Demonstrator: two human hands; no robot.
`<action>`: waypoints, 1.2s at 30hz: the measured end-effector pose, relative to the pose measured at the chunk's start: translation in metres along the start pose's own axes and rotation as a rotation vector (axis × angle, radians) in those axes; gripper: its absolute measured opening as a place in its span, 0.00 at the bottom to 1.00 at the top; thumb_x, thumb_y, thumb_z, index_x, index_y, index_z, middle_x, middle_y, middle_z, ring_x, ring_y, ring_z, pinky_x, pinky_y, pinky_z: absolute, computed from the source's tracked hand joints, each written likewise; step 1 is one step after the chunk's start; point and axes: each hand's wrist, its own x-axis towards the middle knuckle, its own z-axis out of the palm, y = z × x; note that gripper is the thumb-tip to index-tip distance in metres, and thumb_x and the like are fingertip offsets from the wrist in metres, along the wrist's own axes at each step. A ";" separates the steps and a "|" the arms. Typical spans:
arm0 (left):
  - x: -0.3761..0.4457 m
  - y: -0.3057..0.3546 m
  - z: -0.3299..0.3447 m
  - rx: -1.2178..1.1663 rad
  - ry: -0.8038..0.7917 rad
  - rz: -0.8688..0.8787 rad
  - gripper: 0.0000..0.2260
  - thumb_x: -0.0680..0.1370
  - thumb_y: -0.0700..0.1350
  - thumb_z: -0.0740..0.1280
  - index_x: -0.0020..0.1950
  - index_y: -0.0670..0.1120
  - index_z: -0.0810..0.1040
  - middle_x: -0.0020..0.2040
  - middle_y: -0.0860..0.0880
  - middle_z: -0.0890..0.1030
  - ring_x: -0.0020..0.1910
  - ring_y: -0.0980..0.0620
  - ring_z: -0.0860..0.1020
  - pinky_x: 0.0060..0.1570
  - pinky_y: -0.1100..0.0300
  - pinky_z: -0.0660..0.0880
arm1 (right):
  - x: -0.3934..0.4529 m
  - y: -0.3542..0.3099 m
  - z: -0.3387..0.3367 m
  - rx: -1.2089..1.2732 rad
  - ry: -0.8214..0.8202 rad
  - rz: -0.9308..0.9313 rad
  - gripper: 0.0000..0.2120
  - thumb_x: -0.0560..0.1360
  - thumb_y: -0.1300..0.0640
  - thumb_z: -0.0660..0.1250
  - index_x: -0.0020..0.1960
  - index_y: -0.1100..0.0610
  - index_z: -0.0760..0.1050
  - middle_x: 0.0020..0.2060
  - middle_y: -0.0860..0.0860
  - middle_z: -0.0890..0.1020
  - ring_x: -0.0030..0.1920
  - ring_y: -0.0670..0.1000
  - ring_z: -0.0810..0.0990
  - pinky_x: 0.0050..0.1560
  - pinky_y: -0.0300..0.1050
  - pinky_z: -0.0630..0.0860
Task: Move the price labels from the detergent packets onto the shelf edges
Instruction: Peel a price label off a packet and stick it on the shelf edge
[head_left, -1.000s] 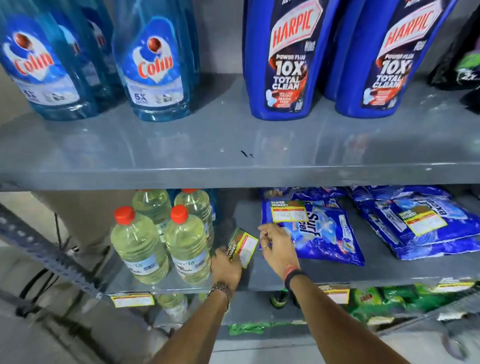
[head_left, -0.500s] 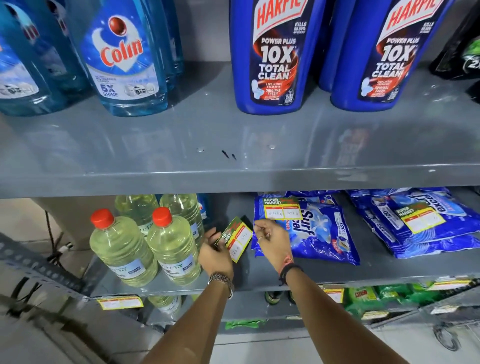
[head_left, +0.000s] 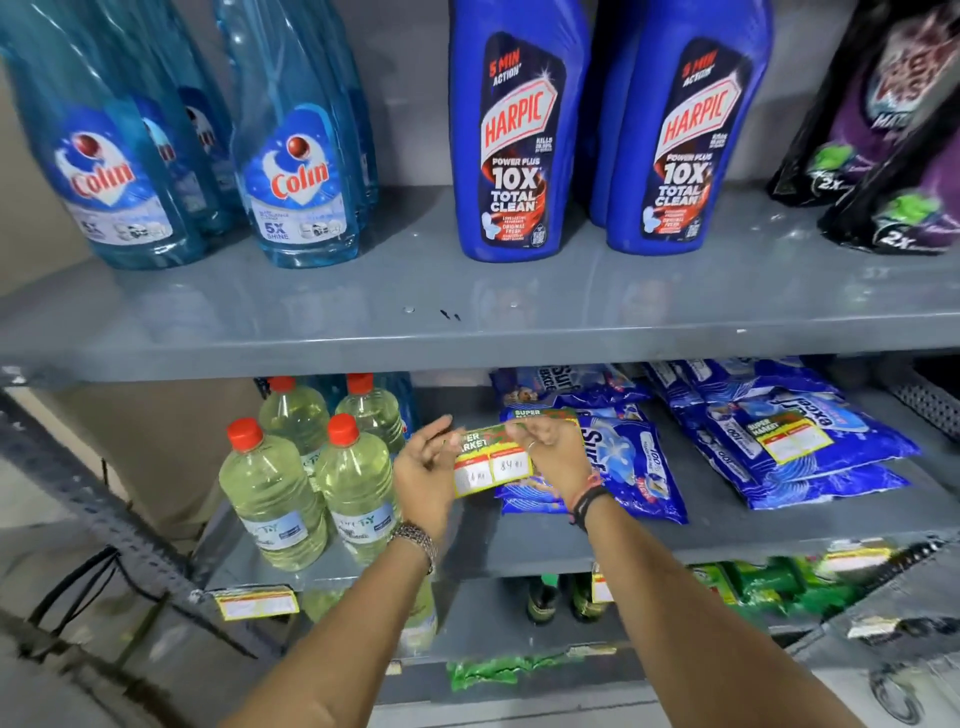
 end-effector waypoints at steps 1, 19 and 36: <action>0.001 0.002 0.000 0.016 -0.012 -0.009 0.13 0.76 0.34 0.66 0.60 0.34 0.77 0.27 0.59 0.78 0.36 0.61 0.78 0.40 0.75 0.74 | -0.004 -0.002 -0.004 0.012 0.017 0.008 0.09 0.74 0.64 0.67 0.52 0.68 0.78 0.49 0.66 0.83 0.34 0.43 0.82 0.40 0.38 0.78; -0.039 0.057 -0.026 -0.052 -0.106 0.021 0.11 0.74 0.44 0.71 0.55 0.42 0.81 0.48 0.43 0.85 0.46 0.52 0.84 0.46 0.58 0.81 | -0.066 -0.056 -0.022 0.142 0.036 -0.056 0.06 0.74 0.61 0.68 0.50 0.61 0.79 0.45 0.58 0.84 0.37 0.46 0.83 0.32 0.34 0.79; -0.013 0.144 -0.199 -0.026 0.338 0.420 0.11 0.76 0.39 0.69 0.38 0.55 0.83 0.37 0.59 0.85 0.38 0.65 0.80 0.43 0.70 0.77 | -0.102 -0.193 0.126 -0.148 -0.087 -0.668 0.03 0.68 0.55 0.73 0.42 0.52 0.84 0.32 0.45 0.82 0.33 0.40 0.79 0.35 0.27 0.72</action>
